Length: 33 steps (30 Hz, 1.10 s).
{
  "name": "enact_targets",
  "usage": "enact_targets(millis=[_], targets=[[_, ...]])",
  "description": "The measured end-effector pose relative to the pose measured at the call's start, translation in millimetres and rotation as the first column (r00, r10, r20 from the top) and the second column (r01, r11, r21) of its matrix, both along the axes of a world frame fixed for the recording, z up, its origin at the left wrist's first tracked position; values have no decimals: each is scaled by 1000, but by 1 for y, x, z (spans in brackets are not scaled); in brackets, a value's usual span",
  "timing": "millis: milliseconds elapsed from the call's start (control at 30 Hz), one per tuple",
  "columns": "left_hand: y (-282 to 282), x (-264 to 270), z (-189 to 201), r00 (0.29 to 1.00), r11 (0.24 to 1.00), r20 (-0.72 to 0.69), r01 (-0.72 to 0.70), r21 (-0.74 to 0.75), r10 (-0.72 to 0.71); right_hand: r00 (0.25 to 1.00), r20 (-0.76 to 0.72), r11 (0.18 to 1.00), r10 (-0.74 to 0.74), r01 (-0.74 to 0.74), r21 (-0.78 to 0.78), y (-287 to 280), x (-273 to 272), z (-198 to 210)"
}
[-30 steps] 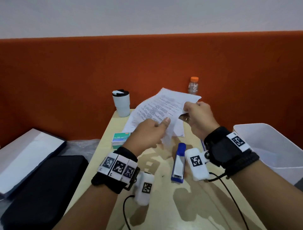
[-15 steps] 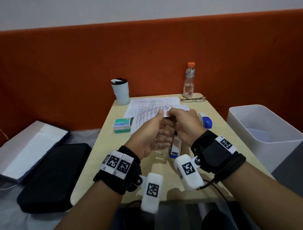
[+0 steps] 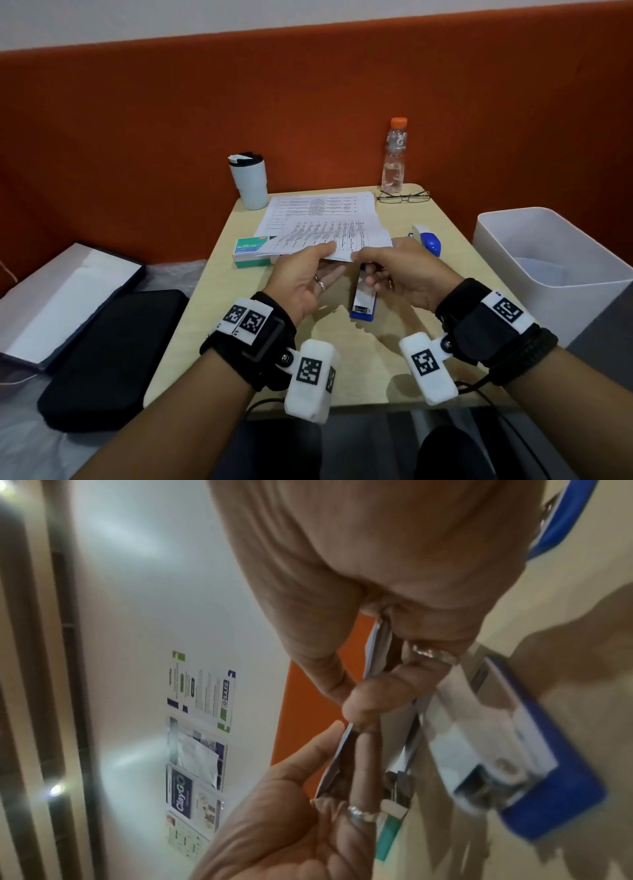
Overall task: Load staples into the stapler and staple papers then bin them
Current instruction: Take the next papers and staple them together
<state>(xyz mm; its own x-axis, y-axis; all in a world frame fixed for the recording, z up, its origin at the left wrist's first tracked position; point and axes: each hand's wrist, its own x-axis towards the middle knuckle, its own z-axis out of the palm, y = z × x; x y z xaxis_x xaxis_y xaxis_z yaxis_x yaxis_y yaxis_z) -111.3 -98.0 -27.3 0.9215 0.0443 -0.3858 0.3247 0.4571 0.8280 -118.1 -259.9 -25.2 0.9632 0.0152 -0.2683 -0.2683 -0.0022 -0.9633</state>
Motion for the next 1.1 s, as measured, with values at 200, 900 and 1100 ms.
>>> enact_targets(millis=[200,900,1100], targets=[[-4,6,-1,999,997,28,-34,-68,36,973,153,932,173,-112,-346,-10,-5,-1],[-20,39,-8,1000,971,-4,24,-238,-26,994,-43,810,96,-103,-577,-7,9,-7],[-20,42,-14,1000,987,1,21,-157,-21,994,-75,795,77,-107,-597,-7,8,-8]])
